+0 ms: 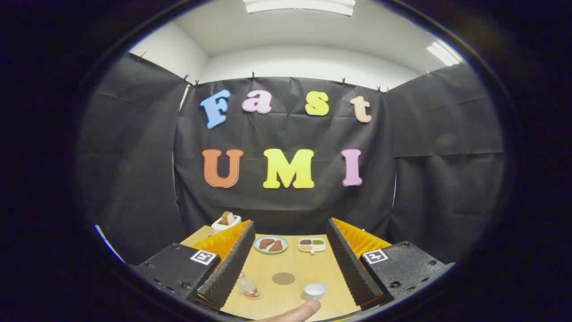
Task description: Take the bottle from table, then pour the juice into the cup, finally place the bottle on the coaster
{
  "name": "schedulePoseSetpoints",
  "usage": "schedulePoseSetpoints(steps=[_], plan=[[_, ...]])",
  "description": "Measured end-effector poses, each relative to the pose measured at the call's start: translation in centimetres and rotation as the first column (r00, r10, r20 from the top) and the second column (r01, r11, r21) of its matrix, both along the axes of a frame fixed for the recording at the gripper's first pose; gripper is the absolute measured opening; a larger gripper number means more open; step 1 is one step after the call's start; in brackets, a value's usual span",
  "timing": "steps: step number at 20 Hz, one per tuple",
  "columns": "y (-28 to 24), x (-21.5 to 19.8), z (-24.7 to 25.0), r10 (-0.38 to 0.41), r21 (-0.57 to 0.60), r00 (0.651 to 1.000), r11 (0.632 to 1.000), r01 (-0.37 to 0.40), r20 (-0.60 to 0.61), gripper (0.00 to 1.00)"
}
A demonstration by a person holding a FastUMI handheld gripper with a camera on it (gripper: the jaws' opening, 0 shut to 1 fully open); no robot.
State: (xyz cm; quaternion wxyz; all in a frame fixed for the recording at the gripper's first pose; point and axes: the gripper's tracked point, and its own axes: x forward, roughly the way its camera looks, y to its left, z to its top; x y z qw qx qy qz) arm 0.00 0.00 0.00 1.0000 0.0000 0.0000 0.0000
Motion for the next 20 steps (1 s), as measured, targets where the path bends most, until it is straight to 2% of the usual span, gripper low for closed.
schedulePoseSetpoints(steps=[3,7,11,15,20], plan=[[0.0,0.2,-1.3,-0.015,-0.009,1.0,1.0,0.015,-0.024,1.0],[1.6,0.5,-1.6,0.021,0.004,0.999,1.0,-0.02,-0.029,1.0],[1.9,1.1,-2.9,-0.01,-0.025,0.999,1.0,0.009,-0.036,1.0],[3.4,1.8,-4.2,0.02,0.016,0.999,1.0,-0.02,-0.042,1.0],[3.9,2.2,-5.3,0.02,-0.051,0.998,0.998,-0.024,-0.066,1.0]])
